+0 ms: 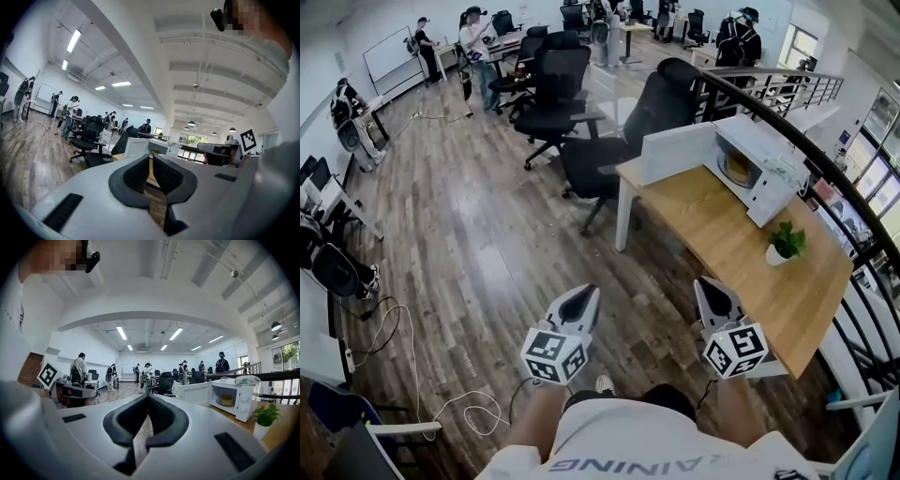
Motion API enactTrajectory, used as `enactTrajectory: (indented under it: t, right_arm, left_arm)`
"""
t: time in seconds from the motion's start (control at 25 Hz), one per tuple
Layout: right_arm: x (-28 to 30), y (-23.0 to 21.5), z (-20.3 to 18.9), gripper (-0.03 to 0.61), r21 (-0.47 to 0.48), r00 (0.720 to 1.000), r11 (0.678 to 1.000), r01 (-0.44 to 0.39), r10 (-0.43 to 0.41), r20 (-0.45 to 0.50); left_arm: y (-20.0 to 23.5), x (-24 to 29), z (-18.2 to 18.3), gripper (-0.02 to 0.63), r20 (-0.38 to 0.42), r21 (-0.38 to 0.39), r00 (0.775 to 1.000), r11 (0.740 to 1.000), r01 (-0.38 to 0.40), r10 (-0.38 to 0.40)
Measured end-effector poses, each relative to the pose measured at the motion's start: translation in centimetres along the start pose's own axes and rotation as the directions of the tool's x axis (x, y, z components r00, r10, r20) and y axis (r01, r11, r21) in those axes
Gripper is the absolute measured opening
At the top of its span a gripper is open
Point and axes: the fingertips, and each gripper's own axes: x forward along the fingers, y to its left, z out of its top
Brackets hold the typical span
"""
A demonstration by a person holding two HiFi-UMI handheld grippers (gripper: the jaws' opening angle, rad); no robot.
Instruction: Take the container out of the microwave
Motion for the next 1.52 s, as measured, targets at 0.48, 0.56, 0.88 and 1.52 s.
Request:
enactTrajectory:
  t: [0.48, 0.56, 0.88, 1.52]
  right_arm:
    - [5.5, -0.6, -1.0, 0.021, 0.001, 0.999, 1.0, 0.005, -0.005, -0.041]
    - [6.8, -0.6, -1.0, 0.021, -0.003, 0.999, 1.0, -0.002, 0.002, -0.043]
    - [10.2, -4.8, -0.8, 0.021, 0.012, 0.999, 0.999, 0.031, -0.03, -0.041]
    - [16.5, -18.3, -1.1, 0.021, 0.045, 0.993, 0.995, 0.085, -0.081, -0.085]
  left_arm:
    - [4.2, 2.8, 0.8, 0.051, -0.017, -0.001, 1.0, 1.0, 0.014, -0.014]
    - [5.2, 3.5, 1.1, 0.051, -0.017, -0.002, 1.0, 1.0, 0.007, -0.007]
    - [6.3, 9.1, 2.3, 0.052, -0.036, 0.011, 0.998, 0.999, 0.045, -0.045]
    - [6.3, 24.4, 4.5, 0.051, -0.078, 0.014, 0.993, 0.996, 0.087, -0.085]
